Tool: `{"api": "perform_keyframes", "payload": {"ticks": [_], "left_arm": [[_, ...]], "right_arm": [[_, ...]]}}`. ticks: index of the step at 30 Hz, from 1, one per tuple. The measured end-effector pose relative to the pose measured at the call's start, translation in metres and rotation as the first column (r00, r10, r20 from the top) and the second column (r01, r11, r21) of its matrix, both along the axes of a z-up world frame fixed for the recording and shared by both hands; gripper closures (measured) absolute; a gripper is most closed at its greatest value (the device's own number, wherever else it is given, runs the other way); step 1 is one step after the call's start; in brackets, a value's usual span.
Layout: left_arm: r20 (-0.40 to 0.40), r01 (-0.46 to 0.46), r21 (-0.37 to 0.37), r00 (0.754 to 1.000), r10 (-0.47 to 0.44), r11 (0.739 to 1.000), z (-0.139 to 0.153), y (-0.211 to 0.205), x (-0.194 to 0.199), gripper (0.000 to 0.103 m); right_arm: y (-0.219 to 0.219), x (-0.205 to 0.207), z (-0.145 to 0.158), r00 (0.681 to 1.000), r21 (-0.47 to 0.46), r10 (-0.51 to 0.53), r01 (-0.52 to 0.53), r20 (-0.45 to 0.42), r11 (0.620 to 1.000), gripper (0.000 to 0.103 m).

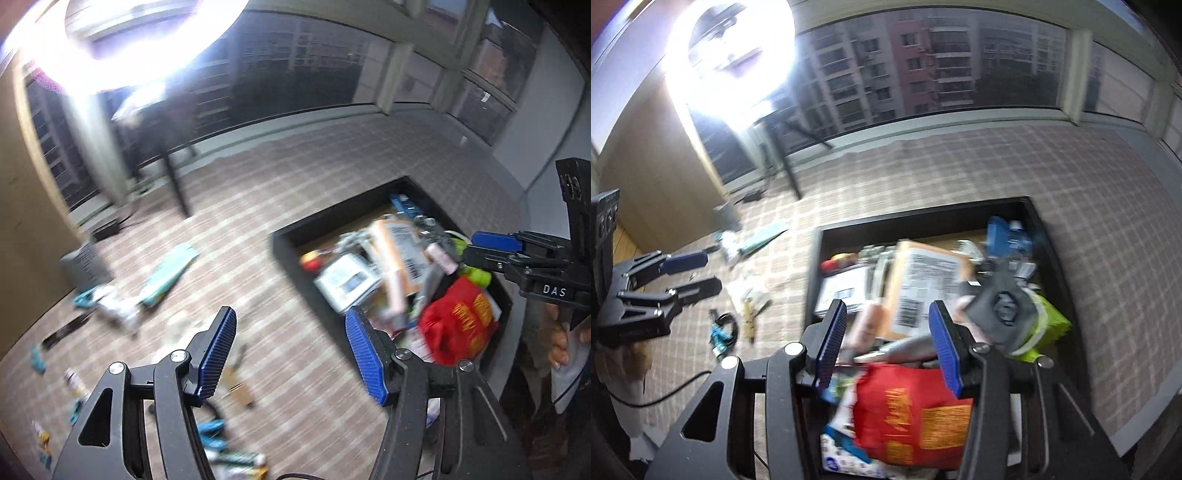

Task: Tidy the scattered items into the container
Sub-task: 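Grasp the wooden clothespin with the right tool while the left tool grasps the blue clip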

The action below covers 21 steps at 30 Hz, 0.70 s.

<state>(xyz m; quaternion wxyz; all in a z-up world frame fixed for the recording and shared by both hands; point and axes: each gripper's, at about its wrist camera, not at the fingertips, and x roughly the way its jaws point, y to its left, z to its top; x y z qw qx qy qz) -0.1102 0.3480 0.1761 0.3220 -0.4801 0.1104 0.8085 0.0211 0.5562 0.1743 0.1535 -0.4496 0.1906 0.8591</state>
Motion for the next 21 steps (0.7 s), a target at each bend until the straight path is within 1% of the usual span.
{"api": "perform_keyframes", "payload": {"ticks": [4,8,10,12,14,16,18,21], "left_arm": [[0.014,-0.082,-0.016,0.996,0.083,0.996,-0.008,-0.049,-0.003,0.044],[0.026,-0.155,-0.043,0.987,0.156,0.987,-0.022,-0.091,-0.004,0.044],[0.053,-0.195,-0.065,0.979,0.199,0.979,-0.036,-0.112,-0.005,0.044],[0.066,-0.211,-0.070,0.974,0.216,0.975,-0.048,-0.126,-0.003,0.044],[0.067,-0.210,-0.091,0.974,0.216,0.973,-0.062,-0.134,0.001,0.044],[0.077,-0.186,-0.116,0.978,0.196,0.976,-0.074,-0.135,0.007,0.044],[0.120,-0.194,-0.137,0.970,0.210,0.972,-0.087,-0.135,0.010,0.044],[0.191,-0.234,-0.100,0.949,0.249,0.967,-0.099,-0.135,0.015,0.045]], "right_arm": [[-0.033,-0.026,-0.008,0.995,-0.004,0.103,-0.103,0.014,0.995,0.057],[-0.071,-0.053,-0.024,0.978,-0.021,0.201,-0.200,0.050,0.980,0.057],[-0.089,-0.066,-0.035,0.967,-0.031,0.243,-0.242,0.070,0.970,0.057],[-0.108,-0.080,-0.048,0.954,-0.051,0.284,-0.281,0.091,0.959,0.057],[-0.123,-0.091,-0.060,0.945,-0.077,0.311,-0.304,0.106,0.950,0.057],[-0.134,-0.102,-0.071,0.937,-0.097,0.330,-0.321,0.115,0.942,0.057],[-0.144,-0.112,-0.081,0.930,-0.102,0.343,-0.332,0.130,0.938,0.057],[-0.154,-0.124,-0.093,0.923,-0.112,0.357,-0.343,0.143,0.932,0.057]]}}
